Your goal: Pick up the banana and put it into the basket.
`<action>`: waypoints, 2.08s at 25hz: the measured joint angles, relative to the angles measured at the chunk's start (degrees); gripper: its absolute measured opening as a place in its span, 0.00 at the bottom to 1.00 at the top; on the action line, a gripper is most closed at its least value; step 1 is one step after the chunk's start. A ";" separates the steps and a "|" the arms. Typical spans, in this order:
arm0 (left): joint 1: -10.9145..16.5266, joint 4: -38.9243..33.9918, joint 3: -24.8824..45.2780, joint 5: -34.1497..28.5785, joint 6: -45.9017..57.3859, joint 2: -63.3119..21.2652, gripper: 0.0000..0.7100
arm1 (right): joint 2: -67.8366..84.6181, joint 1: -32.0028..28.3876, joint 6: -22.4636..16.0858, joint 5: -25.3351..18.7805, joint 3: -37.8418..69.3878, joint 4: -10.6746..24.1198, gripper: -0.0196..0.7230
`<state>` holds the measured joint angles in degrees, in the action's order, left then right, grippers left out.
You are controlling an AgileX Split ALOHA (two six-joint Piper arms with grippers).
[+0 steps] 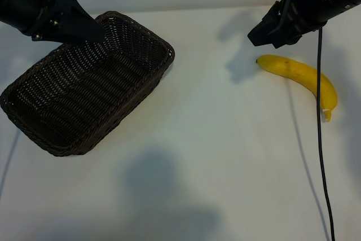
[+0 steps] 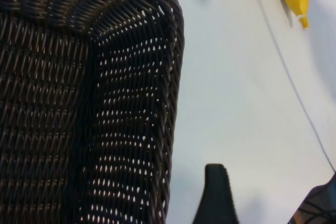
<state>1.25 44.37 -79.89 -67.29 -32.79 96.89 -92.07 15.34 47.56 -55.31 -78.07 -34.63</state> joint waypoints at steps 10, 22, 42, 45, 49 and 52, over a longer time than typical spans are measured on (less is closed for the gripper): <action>0.00 0.00 0.00 0.00 0.00 0.00 0.81 | 0.00 0.00 -0.06 0.00 0.00 0.00 0.66; 0.00 0.35 0.00 0.00 0.00 0.00 0.81 | 0.00 0.00 -0.23 0.06 0.00 0.00 0.66; 10.34 -16.36 4.79 -0.03 23.47 -9.28 0.72 | 0.00 0.00 -1.90 0.14 0.00 0.00 0.66; 14.14 -16.77 6.83 -0.03 24.28 -15.34 0.70 | 0.00 0.00 -2.08 0.14 0.00 0.00 0.66; 19.78 -18.66 13.80 0.17 25.96 -19.72 0.70 | 0.00 0.00 -2.14 0.31 0.00 0.00 0.66; 23.28 -20.00 21.66 3.35 27.22 -21.67 0.70 | 0.00 0.00 -2.33 0.42 0.00 0.00 0.66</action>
<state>24.53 24.37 -58.23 -63.94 -5.57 75.22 -92.07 15.34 45.23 -54.89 -78.07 -34.63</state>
